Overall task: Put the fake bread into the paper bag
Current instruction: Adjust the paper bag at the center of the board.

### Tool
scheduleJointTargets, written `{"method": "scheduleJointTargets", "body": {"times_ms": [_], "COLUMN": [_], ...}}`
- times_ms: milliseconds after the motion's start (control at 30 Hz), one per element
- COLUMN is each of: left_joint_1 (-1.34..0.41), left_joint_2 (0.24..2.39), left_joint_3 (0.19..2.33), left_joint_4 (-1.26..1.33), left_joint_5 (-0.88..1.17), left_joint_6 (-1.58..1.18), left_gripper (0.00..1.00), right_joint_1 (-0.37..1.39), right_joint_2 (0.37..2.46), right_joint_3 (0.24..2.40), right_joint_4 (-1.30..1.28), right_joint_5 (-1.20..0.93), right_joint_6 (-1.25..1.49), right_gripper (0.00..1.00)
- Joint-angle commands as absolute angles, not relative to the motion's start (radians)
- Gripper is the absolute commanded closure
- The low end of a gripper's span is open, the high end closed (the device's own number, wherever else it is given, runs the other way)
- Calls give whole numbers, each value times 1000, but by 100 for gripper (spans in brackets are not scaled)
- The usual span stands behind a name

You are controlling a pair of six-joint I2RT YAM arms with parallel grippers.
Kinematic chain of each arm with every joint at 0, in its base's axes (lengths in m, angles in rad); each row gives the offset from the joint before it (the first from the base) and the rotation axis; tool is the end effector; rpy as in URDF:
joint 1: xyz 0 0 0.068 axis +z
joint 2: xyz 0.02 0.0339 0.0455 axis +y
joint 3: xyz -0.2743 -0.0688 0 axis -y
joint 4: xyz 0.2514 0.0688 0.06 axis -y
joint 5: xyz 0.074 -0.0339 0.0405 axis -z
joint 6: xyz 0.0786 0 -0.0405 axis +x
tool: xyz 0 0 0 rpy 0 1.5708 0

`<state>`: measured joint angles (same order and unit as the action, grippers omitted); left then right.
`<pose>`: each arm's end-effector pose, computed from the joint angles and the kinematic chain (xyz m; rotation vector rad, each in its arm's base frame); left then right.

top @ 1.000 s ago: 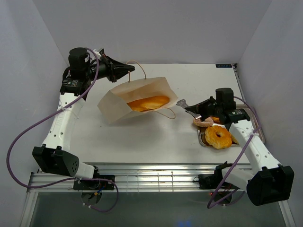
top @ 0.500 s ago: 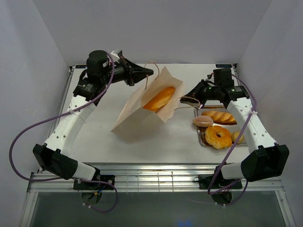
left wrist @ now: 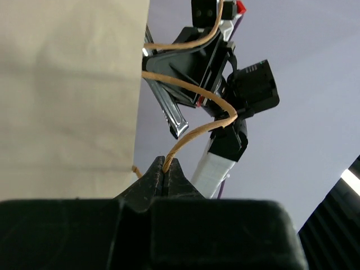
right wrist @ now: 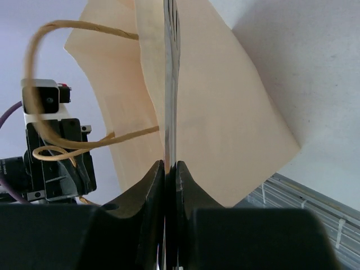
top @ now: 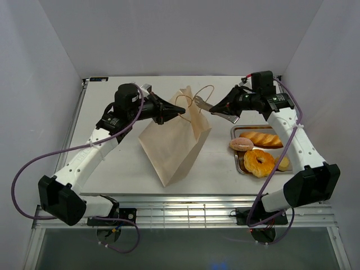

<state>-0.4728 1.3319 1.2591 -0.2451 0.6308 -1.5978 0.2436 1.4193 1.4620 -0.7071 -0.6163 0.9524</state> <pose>0.2823 -0.1965 0.3786 -0.7737 2.2544 -1.8299 0.3151 0.1251 0.3702 0.4852 2.3859 1.2926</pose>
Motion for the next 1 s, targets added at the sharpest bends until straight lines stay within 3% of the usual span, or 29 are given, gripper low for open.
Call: {"method": "scheduleJointTargets", "body": {"times_ms": [0, 200, 467, 667, 967], "left_joint_1": [-411, -258, -249, -249, -249], "left_joint_2": [1195, 1101, 1201, 1193, 1193], "left_joint_3": [1198, 1172, 1368, 1348, 1345], "left_joint_4": [-251, -321, -371, -385, -385], "left_joint_5": [681, 822, 876, 887, 873], "left_joint_6": [-1580, -1522, -1466, -1480, -1486], "left_gripper": [100, 100, 100, 100, 100], "right_joint_1": [299, 339, 330, 299, 276], "right_joint_2": [1463, 1456, 1434, 1387, 1194], "right_joint_3": [1506, 1591, 1562, 1457, 1221], "right_joint_4": [-663, -693, -652, -519, -644], "right_joint_5": [-695, -601, -603, -721, -776], "right_joint_6": [922, 928, 881, 868, 760], "right_gripper": [92, 92, 92, 92, 92]}}
